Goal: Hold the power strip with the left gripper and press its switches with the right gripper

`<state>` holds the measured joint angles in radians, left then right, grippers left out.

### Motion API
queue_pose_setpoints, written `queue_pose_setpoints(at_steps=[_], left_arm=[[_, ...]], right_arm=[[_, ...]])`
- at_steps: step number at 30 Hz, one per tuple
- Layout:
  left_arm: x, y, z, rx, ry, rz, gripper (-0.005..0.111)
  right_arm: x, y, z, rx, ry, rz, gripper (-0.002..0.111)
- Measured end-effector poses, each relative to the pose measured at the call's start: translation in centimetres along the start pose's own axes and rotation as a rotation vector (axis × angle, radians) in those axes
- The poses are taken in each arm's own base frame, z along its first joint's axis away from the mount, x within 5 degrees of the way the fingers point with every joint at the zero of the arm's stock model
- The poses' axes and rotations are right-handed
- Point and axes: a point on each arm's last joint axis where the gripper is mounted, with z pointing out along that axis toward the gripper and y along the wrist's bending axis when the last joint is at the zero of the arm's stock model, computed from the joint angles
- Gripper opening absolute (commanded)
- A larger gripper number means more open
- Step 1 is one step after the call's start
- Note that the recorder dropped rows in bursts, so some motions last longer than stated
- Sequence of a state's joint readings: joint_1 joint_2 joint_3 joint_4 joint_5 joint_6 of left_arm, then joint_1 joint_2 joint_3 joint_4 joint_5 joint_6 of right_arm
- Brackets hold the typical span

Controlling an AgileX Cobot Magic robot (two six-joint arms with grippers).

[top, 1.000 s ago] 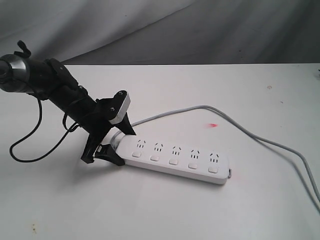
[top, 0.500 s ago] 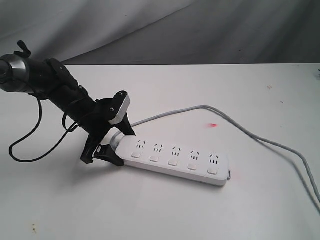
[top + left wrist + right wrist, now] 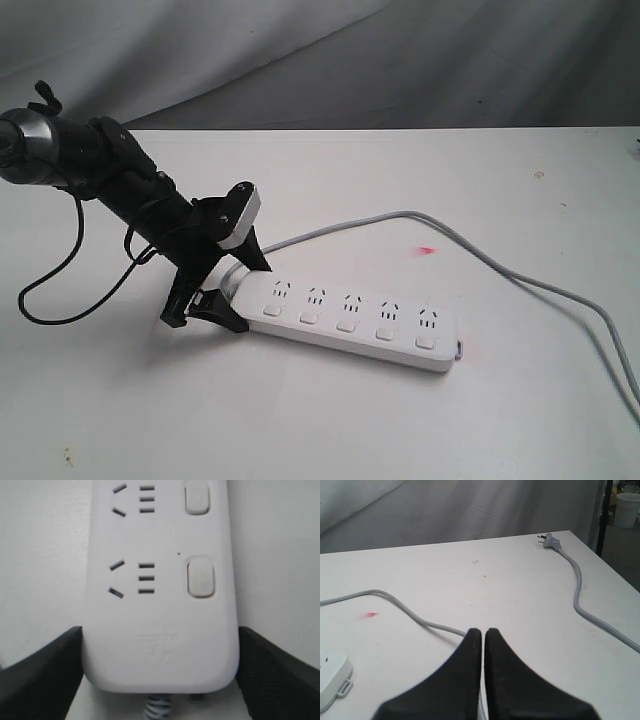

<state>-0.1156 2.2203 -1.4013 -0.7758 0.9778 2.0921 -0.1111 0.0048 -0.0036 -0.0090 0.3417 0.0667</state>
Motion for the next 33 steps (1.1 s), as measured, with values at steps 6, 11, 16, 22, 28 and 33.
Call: queue_pose_setpoints(at_steps=[6,11,16,22,28,33], left_arm=[[0.0,0.0,0.0,0.000,0.000,0.000,0.036],[0.0,0.0,0.0,0.000,0.000,0.000,0.036],[0.0,0.0,0.0,0.000,0.000,0.000,0.036],[0.0,0.0,0.0,0.000,0.000,0.000,0.036],[0.0,0.0,0.0,0.001,-0.001,0.000,0.036],[0.0,0.0,0.0,0.001,-0.001,0.000,0.036]], right_arm=[[-0.6,0.0,0.0,0.001,-0.062,-0.021,0.002],[-2.4,0.2,-0.3,-0.016,-0.263,-0.008,0.002],[-4.8,0.3,-1.4,-0.036,-0.561,-0.004,0.002],[-7.2,0.3,-3.5,-0.075,-0.906,0.088,0.002],[-8.7,-0.3,-4.0,-0.068,-0.805,0.277,0.002],[-11.7,0.3,-3.2,-0.071,-0.626,0.251,0.000]])
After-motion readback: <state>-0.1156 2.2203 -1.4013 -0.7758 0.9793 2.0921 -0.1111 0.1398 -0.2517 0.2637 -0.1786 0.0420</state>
